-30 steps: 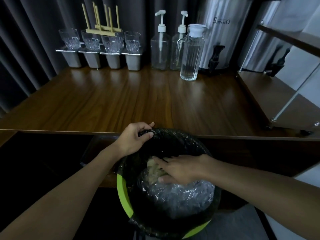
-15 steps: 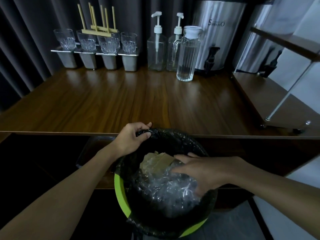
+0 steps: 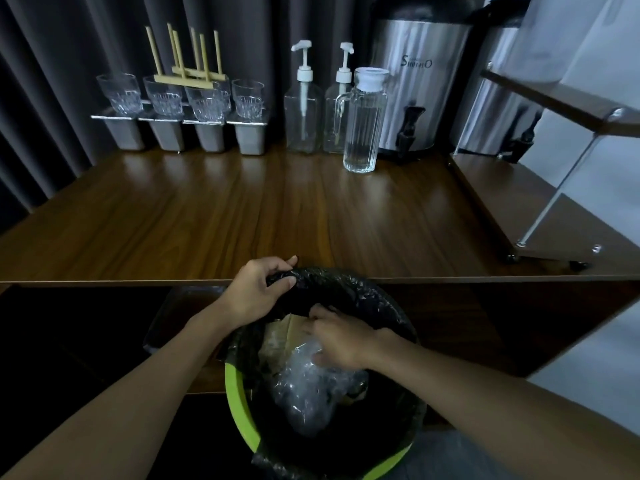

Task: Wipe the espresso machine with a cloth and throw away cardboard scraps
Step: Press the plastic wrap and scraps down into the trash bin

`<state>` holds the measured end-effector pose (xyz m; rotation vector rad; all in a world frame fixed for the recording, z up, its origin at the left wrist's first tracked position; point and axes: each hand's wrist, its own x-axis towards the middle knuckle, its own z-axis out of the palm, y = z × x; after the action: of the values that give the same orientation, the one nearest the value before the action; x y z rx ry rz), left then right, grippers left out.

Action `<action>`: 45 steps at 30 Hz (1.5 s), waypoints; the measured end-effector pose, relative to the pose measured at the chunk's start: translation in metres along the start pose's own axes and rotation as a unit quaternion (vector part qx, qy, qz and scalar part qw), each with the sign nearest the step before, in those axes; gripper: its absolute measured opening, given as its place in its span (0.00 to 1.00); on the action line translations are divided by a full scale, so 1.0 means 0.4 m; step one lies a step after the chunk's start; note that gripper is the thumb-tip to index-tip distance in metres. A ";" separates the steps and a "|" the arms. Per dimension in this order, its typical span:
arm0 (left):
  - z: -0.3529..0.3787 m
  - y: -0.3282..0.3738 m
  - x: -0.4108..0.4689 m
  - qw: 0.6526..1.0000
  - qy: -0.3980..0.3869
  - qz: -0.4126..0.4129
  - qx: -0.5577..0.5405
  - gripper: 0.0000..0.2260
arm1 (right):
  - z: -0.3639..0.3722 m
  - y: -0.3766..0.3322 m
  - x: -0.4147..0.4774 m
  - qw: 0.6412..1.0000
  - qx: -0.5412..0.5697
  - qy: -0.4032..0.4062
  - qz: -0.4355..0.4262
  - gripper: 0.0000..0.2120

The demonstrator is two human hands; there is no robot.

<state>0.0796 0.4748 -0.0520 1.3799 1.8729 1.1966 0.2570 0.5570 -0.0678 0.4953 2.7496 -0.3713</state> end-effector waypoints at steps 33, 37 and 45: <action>0.000 -0.002 -0.034 0.999 0.036 0.018 0.021 0.04 | 0.017 -0.043 -0.128 0.984 0.027 0.176 0.018 0.34; -0.009 0.031 -0.075 0.997 0.067 0.020 0.031 0.03 | -0.019 0.010 -0.156 0.940 -0.078 0.333 0.020 0.25; -0.058 0.037 -0.223 0.988 0.144 -0.013 0.051 0.05 | -0.058 0.046 -0.108 0.964 0.154 0.216 0.032 0.20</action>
<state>0.0989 0.3847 -0.0360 1.2839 2.1694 1.3645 0.2960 0.5681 -0.0349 0.8270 3.0955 -0.7624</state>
